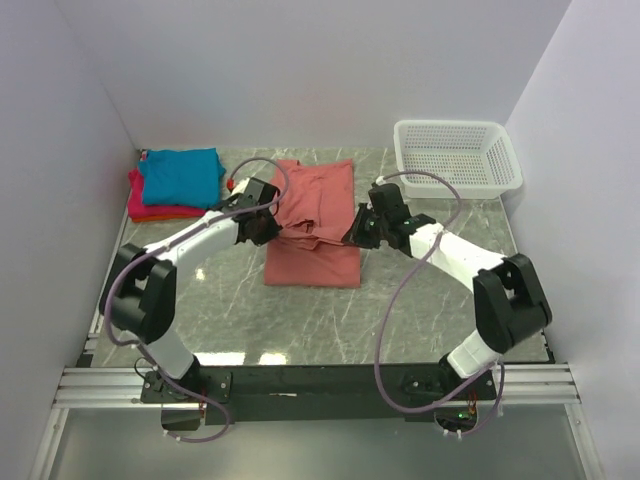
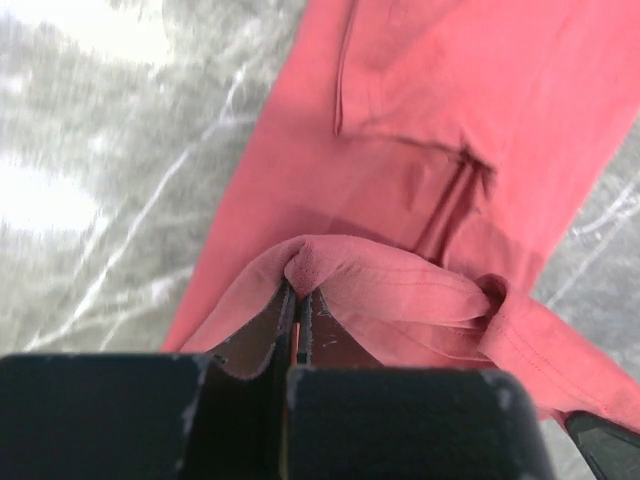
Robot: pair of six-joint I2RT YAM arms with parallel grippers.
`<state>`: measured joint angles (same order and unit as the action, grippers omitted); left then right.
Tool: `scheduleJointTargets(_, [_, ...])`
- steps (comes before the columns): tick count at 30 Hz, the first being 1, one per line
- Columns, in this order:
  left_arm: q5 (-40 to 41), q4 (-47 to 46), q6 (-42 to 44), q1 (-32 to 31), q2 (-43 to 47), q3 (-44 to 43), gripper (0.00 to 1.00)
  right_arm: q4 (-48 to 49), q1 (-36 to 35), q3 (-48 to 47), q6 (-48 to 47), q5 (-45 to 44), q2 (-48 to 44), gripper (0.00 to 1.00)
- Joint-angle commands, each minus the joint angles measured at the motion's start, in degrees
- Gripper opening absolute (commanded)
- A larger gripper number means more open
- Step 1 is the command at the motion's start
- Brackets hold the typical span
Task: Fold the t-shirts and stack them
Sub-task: Fold the tshirt
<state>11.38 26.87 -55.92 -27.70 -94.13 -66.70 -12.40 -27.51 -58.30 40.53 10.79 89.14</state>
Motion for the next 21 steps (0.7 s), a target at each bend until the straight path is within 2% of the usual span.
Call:
scheduleJointTargets(1, [-0.48,-1.91,2.75,1.42,-2.19,-4.58,0.01,2.73,1.4,-3.83,-1.33,2.13,3.04,0.01])
scheduleJointTargets(5, [-1.53,-3.23,4.5,2.39,-5.79,-6.43,0.01,3.53,2.72,-6.29,-1.6,2.92,6.83,0.08])
scheduleJointTargets(7, [-2.49,-3.49,5.38,3.26,-7.38,-8.27,0.14,4.14,3.42,-8.57,-2.64,3.8,9.37,0.18])
scheduleJointTargets(8, [-3.46,-3.49,6.51,3.44,-8.87,-9.06,0.23,3.62,4.12,-9.97,-3.0,4.33,10.43,0.25])
scheduleJointTargets(9, [-3.55,-3.93,6.96,3.71,-9.58,-10.81,0.35,2.57,4.48,-12.77,-3.44,4.94,12.61,0.4])
scheduleJointTargets(10, [-4.08,-3.76,8.01,4.23,-10.37,-11.95,0.42,1.6,4.91,-14.28,-3.44,5.03,13.59,0.49])
scheduleJointTargets(12, [-4.43,-2.62,8.63,4.85,-12.48,-15.73,0.61,-1.55,5.88,-18.66,-4.05,6.08,16.05,0.61])
scheduleJointTargets(14, [-4.7,-1.04,9.34,5.55,-12.92,-17.93,0.7,-2.62,6.24,-20.35,-4.67,6.61,16.33,0.62])
scheduleJointTargets(16, [-4.96,-1.82,9.69,5.73,-11.61,-17.25,0.89,-1.58,6.15,-19.22,-5.37,7.31,15.01,0.64])
scheduleJointTargets(17, [-5.05,-2.26,9.6,5.64,-9.43,-15.32,0.99,-1.05,6.24,-17.48,-5.55,7.41,13.35,0.7])
scheduleJointTargets(21, [-5.22,-2.62,8.2,5.64,-3.09,-7.59,0.99,-2.1,6.33,-12.38,-7.04,7.32,9.13,0.71])
